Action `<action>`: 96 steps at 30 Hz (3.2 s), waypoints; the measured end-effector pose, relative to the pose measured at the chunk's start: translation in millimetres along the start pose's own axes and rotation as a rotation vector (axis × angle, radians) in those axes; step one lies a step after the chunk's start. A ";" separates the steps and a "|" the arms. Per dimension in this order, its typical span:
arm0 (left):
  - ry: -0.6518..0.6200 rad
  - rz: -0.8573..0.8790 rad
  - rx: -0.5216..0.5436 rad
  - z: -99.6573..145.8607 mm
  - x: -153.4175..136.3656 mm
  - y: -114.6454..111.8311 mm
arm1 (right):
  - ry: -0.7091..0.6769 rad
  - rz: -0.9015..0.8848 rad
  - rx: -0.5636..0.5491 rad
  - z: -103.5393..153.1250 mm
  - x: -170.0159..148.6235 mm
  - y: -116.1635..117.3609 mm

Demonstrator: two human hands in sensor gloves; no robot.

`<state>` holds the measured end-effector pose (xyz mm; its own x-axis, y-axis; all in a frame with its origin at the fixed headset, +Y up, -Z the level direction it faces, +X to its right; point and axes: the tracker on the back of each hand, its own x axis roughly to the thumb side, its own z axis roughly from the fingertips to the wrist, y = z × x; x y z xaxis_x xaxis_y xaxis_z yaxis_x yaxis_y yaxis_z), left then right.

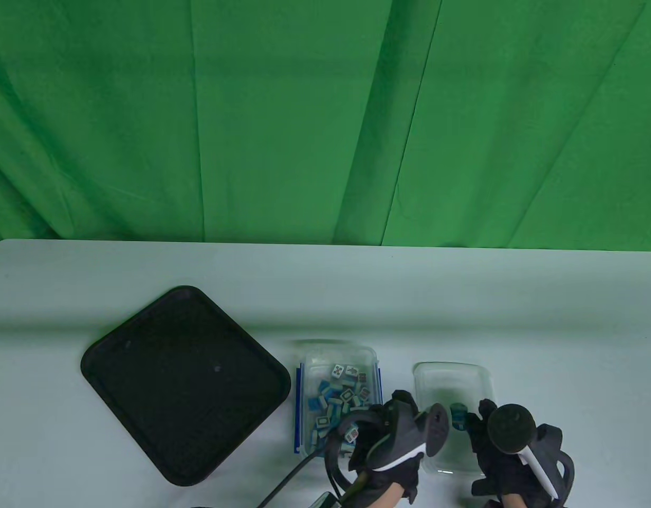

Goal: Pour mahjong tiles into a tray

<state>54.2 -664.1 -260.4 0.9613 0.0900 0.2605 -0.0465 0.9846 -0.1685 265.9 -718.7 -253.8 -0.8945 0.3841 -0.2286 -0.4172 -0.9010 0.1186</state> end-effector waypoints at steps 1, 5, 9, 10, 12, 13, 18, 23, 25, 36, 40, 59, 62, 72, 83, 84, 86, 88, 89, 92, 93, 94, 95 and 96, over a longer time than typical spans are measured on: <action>0.010 0.015 0.015 3.7 -13.4 4.8 | -0.038 -0.032 0.001 3.8 6.6 -1.0; 0.069 0.061 0.069 15.7 -64.5 15.6 | -0.162 -0.053 0.004 14.3 41.0 -4.4; 0.120 0.140 0.061 23.4 -106.5 12.5 | -0.231 -0.027 0.077 19.5 80.0 -1.8; 0.128 0.172 0.060 25.2 -117.0 9.0 | -0.244 -0.039 0.096 20.3 92.6 0.5; 0.144 0.218 0.052 26.9 -131.5 0.3 | -0.251 -0.044 0.105 20.0 107.3 5.1; 0.151 0.236 0.036 26.9 -137.9 -6.1 | -0.245 -0.042 0.113 18.6 113.9 9.0; 0.171 0.310 -0.062 25.5 -154.3 -34.6 | -0.201 0.008 0.141 12.6 127.6 31.0; 0.146 0.408 -0.123 24.8 -159.0 -58.4 | -0.164 0.094 0.164 6.0 126.1 57.6; 0.123 0.455 -0.142 23.8 -158.6 -65.8 | -0.158 0.105 0.198 3.7 123.9 63.8; 0.131 0.485 -0.239 22.8 -160.9 -88.8 | -0.153 0.106 0.254 -3.3 114.3 80.8; 0.106 0.549 -0.214 22.5 -163.2 -92.3 | -0.154 0.088 0.264 -4.8 113.4 84.5; 0.061 0.590 -0.190 20.0 -161.2 -93.7 | -0.183 0.000 0.225 -6.4 111.0 87.9; 0.059 0.602 -0.181 20.1 -162.1 -93.8 | -0.197 -0.046 0.205 -6.0 110.9 84.7; -0.038 0.776 -0.121 32.7 -172.8 -76.3 | -0.342 -0.185 0.057 2.8 103.0 54.4; -0.249 1.561 -0.148 22.6 -166.2 -109.3 | -0.393 -0.278 0.056 5.8 98.1 46.3; -0.265 1.523 -0.136 22.0 -165.5 -107.7 | -0.391 -0.278 0.046 6.4 97.5 45.7; -0.283 1.491 -0.109 21.6 -165.2 -106.0 | -0.393 -0.279 0.041 6.8 97.1 45.7; -0.266 1.530 -0.085 22.6 -165.6 -105.7 | -0.390 -0.286 0.043 6.9 97.7 48.1; -0.257 1.531 -0.073 23.0 -166.5 -105.5 | -0.388 -0.285 0.048 7.2 98.4 49.3; -0.243 1.526 -0.042 23.9 -170.3 -103.8 | -0.395 -0.260 0.039 8.3 100.0 53.4; -0.237 1.531 -0.036 24.3 -170.7 -102.9 | -0.396 -0.260 0.038 8.5 100.3 53.9; -0.232 1.530 -0.030 25.2 -170.8 -101.8 | -0.398 -0.257 0.038 8.8 100.5 54.3; -0.231 1.525 -0.024 25.9 -170.7 -101.4 | -0.399 -0.255 0.038 9.1 100.6 54.1; -0.223 1.530 -0.015 26.7 -170.8 -100.4 | -0.404 -0.256 0.032 9.7 99.8 53.3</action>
<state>-112.5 -774.4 -262.7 -0.0588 0.9978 -0.0320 -0.9113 -0.0667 -0.4064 152.9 -726.4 -261.0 -0.7502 0.6466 0.1385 -0.6317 -0.7627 0.1390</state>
